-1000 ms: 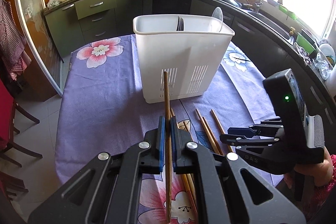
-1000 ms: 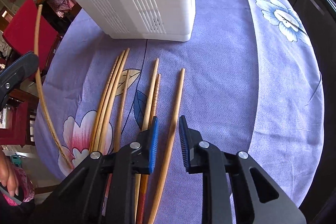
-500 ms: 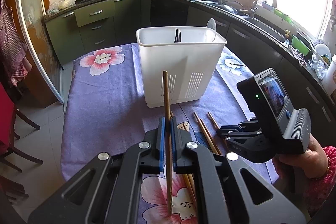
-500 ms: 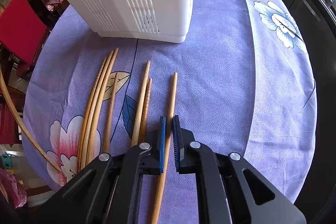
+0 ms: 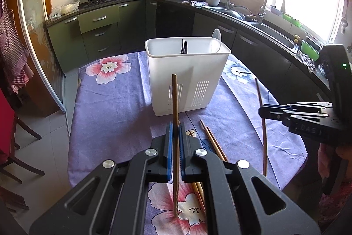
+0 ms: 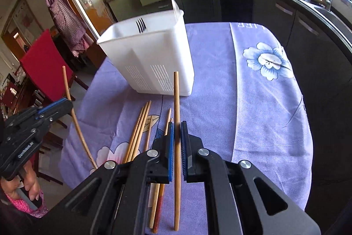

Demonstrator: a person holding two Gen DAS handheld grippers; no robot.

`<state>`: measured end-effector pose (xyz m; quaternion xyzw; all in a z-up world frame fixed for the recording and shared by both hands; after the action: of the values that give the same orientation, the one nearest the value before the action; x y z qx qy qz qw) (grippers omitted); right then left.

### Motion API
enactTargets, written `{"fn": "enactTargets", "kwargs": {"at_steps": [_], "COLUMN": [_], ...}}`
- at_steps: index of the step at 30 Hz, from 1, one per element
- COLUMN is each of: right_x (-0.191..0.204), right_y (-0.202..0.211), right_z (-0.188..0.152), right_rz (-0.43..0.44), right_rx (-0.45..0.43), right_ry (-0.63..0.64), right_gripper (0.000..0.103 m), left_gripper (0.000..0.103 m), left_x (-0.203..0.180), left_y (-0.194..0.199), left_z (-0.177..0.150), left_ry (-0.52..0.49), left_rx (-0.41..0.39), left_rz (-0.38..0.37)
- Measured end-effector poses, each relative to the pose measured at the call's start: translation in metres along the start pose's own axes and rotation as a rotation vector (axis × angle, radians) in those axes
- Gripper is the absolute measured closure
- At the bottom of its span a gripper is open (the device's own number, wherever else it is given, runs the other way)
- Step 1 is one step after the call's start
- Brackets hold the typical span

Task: Organize utensils
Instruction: 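Insert chopsticks into the white holder with both grippers and release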

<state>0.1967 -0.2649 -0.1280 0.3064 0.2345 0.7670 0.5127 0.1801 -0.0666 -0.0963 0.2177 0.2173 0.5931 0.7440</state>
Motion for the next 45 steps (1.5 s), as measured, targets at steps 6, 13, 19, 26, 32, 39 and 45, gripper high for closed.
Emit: {"fn": "enactTargets", "kwargs": {"at_steps": [6, 13, 19, 26, 32, 39, 45], "right_x": [0.008, 0.023, 0.027, 0.037, 0.048, 0.063, 0.068], "right_y": [0.030, 0.043, 0.053, 0.066, 0.087, 0.121, 0.138], "right_z": [0.012, 0.017, 0.031, 0.056, 0.096, 0.155, 0.205], "right_rz": [0.024, 0.036, 0.042, 0.050, 0.065, 0.092, 0.079], "right_rx": [-0.064, -0.105, -0.141, -0.190, -0.249, -0.343, -0.420], "right_ry": [0.028, 0.053, 0.068, 0.091, 0.113, 0.117, 0.100], "right_gripper": [0.096, 0.096, 0.096, 0.096, 0.096, 0.096, 0.096], "left_gripper": [0.098, 0.098, 0.098, 0.098, 0.098, 0.098, 0.098], "left_x": [-0.002, -0.001, 0.000, 0.000, -0.003, -0.011, -0.012], "left_y": [0.011, 0.017, 0.022, 0.024, 0.032, 0.050, 0.064], "left_z": [0.007, 0.012, 0.021, 0.037, 0.066, 0.109, 0.154], "left_ry": [-0.007, -0.004, 0.001, 0.005, -0.002, -0.021, -0.027], "left_rx": [-0.023, -0.039, -0.064, -0.093, -0.137, -0.202, -0.275], "left_rz": [-0.001, -0.013, -0.020, -0.028, -0.040, -0.059, -0.050]}}
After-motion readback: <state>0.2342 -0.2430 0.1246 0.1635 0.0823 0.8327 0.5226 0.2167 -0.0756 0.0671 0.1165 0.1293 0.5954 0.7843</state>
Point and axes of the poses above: each gripper's, at about its wrist camera, not at the fingertips, and y roughly against the way its jaws point, x to its left, z to its top, the point moved 7 cm from there along -y, roughly the way its jaws point, and after that the axes turned 10 degrees about -x, right-handed, at the moved point
